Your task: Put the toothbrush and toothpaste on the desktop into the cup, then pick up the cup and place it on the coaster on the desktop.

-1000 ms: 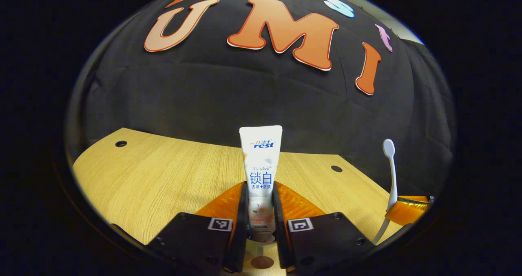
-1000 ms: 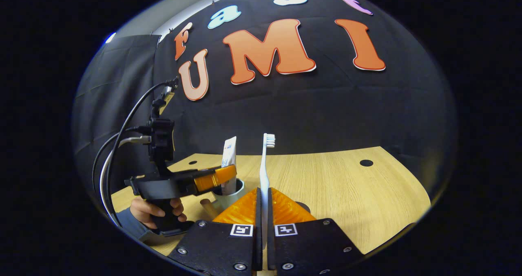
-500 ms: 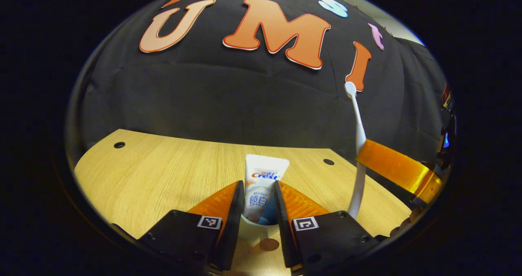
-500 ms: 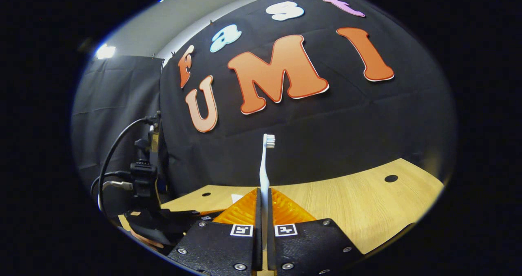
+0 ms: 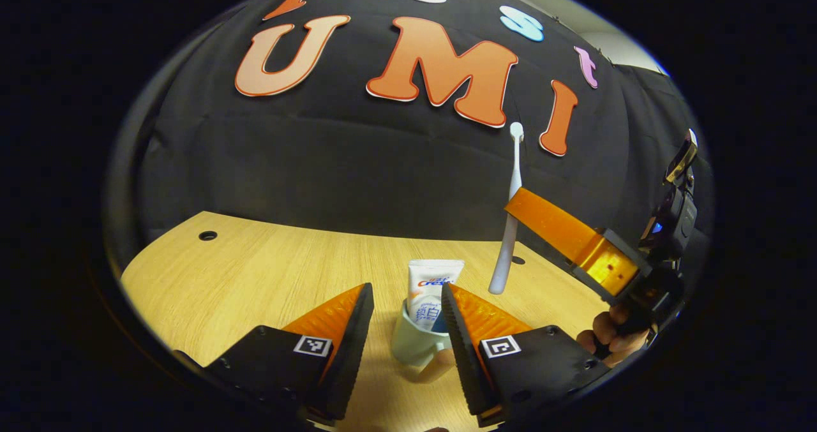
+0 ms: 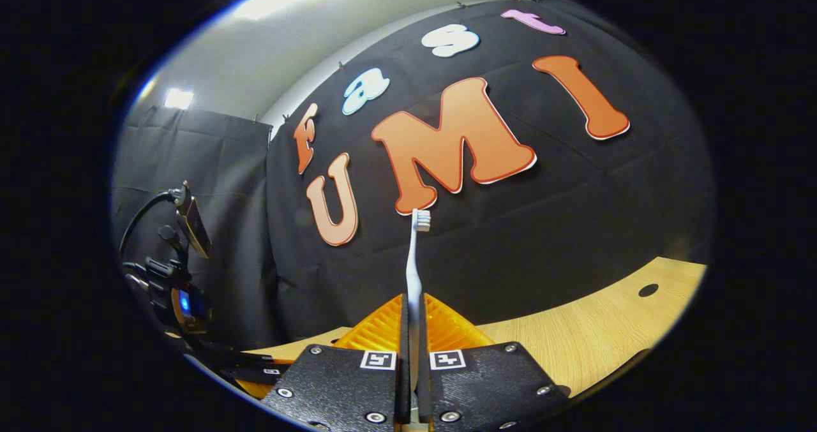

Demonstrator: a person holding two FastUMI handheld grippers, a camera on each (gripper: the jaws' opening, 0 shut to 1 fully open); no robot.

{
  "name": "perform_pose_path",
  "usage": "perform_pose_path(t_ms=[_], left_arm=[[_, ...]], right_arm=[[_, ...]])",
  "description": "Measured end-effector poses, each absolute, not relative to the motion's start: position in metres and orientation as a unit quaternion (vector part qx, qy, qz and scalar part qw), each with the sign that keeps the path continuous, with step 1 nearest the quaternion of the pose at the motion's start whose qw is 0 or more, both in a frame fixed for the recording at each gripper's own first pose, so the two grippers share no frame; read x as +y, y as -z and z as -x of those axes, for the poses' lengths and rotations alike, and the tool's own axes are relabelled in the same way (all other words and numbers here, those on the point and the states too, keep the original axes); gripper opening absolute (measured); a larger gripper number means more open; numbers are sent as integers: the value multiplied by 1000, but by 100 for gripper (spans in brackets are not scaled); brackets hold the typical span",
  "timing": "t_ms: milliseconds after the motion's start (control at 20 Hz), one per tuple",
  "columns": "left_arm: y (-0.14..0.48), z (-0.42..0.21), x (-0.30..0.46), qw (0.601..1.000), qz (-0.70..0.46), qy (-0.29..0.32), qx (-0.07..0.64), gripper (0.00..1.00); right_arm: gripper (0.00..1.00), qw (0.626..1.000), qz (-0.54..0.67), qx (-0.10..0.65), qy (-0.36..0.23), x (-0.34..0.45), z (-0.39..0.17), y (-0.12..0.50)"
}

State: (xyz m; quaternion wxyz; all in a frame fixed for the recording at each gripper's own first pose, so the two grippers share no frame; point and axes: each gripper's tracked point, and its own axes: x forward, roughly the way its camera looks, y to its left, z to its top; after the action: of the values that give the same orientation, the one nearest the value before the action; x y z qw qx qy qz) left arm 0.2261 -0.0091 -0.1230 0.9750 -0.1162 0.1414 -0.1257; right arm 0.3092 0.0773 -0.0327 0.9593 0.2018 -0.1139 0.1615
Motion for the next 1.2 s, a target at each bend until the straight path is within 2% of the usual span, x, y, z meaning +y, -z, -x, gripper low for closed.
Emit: perform_pose_path(t_ms=[150,200,300,600,800,1000,1100,1200], left_arm=[[120,-221,2,977,111,121,135,78],[118,-220,6,978,110,120,134,85],[117,-217,10,978,108,119,135,92],[117,-209,14,976,109,120,147,94],[125,-196,3,967,114,137,184,94],[114,-197,-2,962,88,140,217,94],[110,-200,-7,959,70,144,235,94],[108,-197,-11,953,43,152,260,94]], right_arm=[[5,960,-202,-100,-165,89,-320,48],[5,961,-200,-95,-164,90,-323,54],[6,963,-198,-85,-163,93,-324,64],[7,966,-185,-48,-174,98,-316,92],[10,968,-185,-30,-169,85,-301,94],[28,971,-168,-24,-166,65,-278,86],[45,976,-157,-12,-154,48,-270,85],[52,976,-156,10,-153,35,-255,88]])
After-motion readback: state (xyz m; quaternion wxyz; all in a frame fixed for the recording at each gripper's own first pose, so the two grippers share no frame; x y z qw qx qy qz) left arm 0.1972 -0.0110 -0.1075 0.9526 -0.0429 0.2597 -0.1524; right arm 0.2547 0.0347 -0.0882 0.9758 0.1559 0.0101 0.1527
